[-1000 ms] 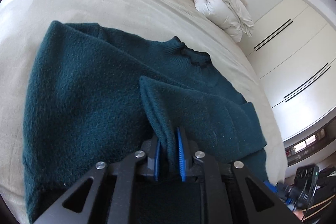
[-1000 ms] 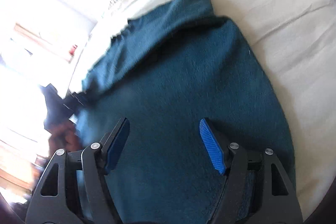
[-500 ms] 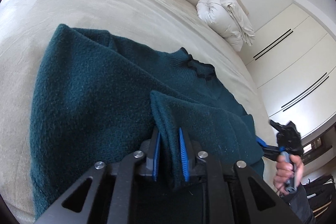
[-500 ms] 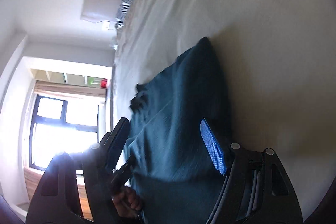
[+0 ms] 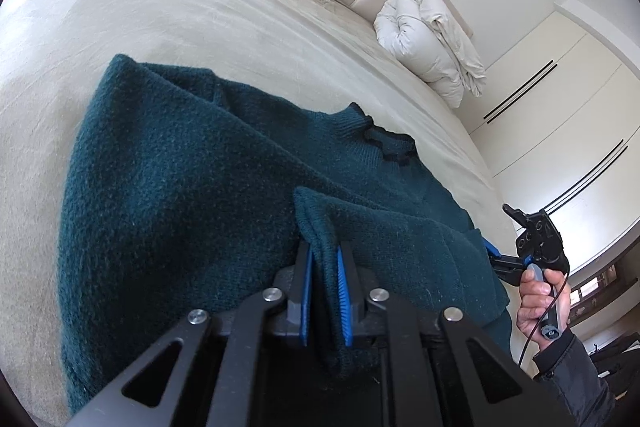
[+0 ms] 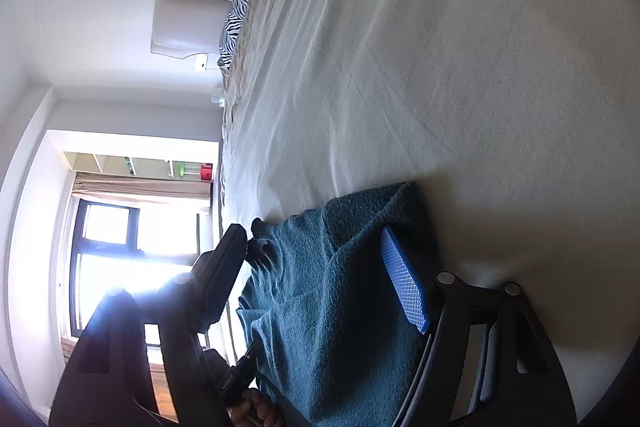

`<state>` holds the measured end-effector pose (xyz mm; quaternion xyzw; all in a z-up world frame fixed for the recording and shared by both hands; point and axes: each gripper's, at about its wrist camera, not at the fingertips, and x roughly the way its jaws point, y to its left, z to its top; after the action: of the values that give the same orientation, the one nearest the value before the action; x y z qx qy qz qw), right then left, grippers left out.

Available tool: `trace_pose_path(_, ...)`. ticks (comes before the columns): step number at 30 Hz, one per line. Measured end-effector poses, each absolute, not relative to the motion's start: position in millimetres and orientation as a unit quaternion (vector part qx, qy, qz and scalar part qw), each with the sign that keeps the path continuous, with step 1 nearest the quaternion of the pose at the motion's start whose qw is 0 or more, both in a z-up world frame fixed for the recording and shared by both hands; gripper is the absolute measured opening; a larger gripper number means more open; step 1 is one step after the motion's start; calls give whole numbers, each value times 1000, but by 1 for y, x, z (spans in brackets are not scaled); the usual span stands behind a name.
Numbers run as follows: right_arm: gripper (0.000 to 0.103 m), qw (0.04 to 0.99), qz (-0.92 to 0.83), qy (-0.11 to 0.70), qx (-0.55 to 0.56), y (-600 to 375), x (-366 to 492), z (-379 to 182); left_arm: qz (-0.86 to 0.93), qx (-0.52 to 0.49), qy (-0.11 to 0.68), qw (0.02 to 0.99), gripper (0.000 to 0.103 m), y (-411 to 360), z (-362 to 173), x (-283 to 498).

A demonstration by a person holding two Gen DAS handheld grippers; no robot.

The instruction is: Fold small clothes

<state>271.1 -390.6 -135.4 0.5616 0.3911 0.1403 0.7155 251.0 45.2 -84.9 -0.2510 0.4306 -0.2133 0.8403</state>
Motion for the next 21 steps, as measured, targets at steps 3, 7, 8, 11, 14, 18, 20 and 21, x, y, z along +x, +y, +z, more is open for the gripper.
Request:
trace_pose_path(3,68,710,169,398,557,-385,255,-135,-213,-253,430,840,14,46,-85,250)
trace_pose_path(7,69,707,203,412,537,-365,224,-130,-215,-260,430,838,14,46,-87,253)
trace_pose_path(8,68,707,210,416,532,-362,215,-129,-216,-262,429,837,14,47,-87,253)
trace_pose_path(11,68,705,223,421,525,-352,187,-126,-217,-269,425,836,14,52,-86,251)
trace_pose_path(14,69,703,222,432,519,-345,161,-126,-216,-274,419,838,13,55,-84,249)
trace_pose_path(18,70,722,214,423,504,-338,141,-109,-214,-289,403,841,12,63,-77,248)
trace_pose_path(20,70,727,225,399,512,-336,142,-93,-214,-295,401,841,10,64,-74,249)
trace_pose_path(21,70,730,232,389,512,-332,148,-81,-215,-293,402,840,10,63,-72,250)
